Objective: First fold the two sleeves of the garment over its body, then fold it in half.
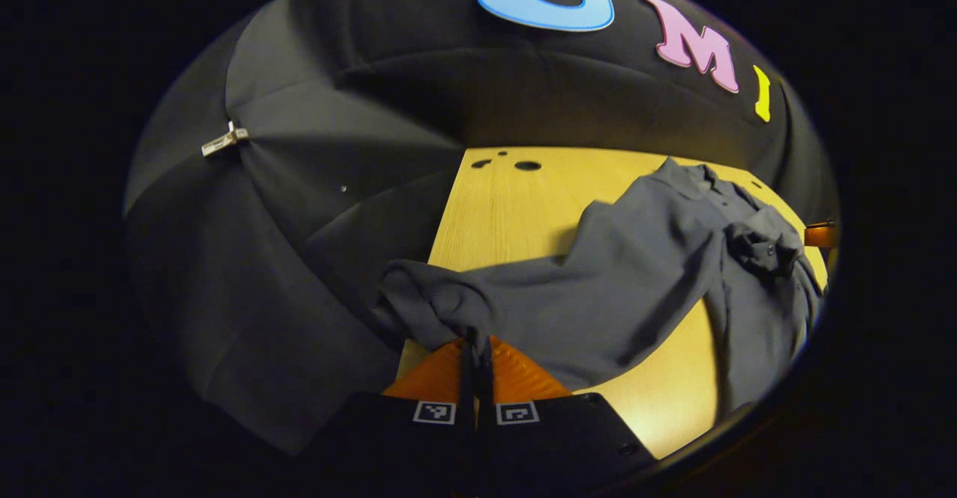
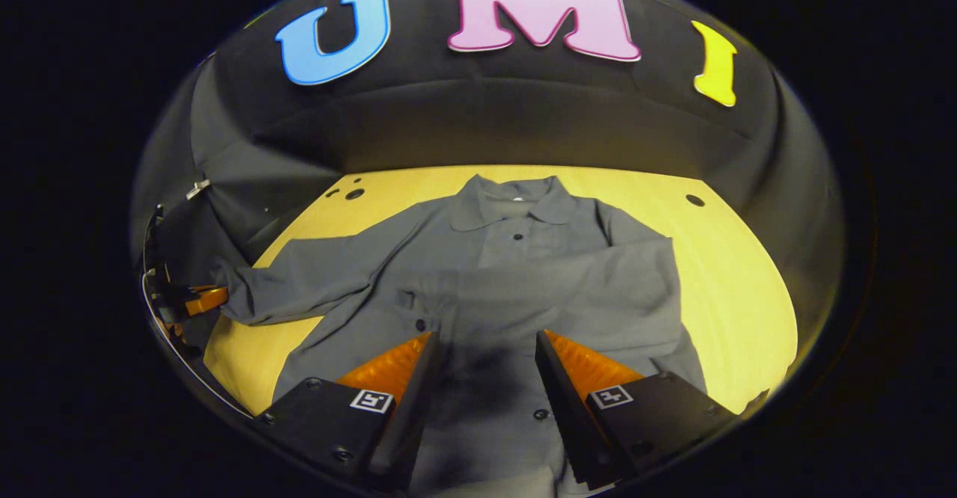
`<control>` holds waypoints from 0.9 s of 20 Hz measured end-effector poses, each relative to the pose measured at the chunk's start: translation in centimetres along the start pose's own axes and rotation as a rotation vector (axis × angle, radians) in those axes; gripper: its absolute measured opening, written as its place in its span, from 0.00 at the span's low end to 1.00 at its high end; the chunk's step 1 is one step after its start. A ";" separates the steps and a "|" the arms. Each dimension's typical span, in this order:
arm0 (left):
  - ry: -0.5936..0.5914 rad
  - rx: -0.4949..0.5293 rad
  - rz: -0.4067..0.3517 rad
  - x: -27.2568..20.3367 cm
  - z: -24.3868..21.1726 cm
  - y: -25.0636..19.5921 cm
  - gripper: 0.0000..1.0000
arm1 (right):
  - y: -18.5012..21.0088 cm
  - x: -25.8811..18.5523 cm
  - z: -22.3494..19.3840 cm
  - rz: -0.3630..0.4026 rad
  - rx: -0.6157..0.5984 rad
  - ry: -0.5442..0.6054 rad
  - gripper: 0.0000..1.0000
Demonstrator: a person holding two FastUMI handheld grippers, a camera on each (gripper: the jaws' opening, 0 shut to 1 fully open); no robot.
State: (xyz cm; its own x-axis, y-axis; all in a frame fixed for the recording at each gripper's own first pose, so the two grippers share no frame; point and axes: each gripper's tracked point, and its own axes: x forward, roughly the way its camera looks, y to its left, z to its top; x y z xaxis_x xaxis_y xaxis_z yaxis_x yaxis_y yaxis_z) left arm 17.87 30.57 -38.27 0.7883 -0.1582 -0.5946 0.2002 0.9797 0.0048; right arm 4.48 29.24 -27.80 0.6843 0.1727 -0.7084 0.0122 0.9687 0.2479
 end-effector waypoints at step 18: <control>-0.227 0.006 -0.232 -10.4 16.6 -22.5 0.05 | -17.2 -7.9 -1.0 -0.114 0.188 -0.087 0.80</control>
State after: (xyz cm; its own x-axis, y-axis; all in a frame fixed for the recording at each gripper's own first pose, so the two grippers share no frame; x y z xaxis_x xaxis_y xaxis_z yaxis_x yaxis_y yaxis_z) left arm 14.83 8.10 -18.82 0.8307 -0.4008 -0.3863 0.3921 0.9139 -0.1050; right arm -1.85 11.42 -27.13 0.7310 0.0407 -0.6812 0.2225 0.9295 0.2942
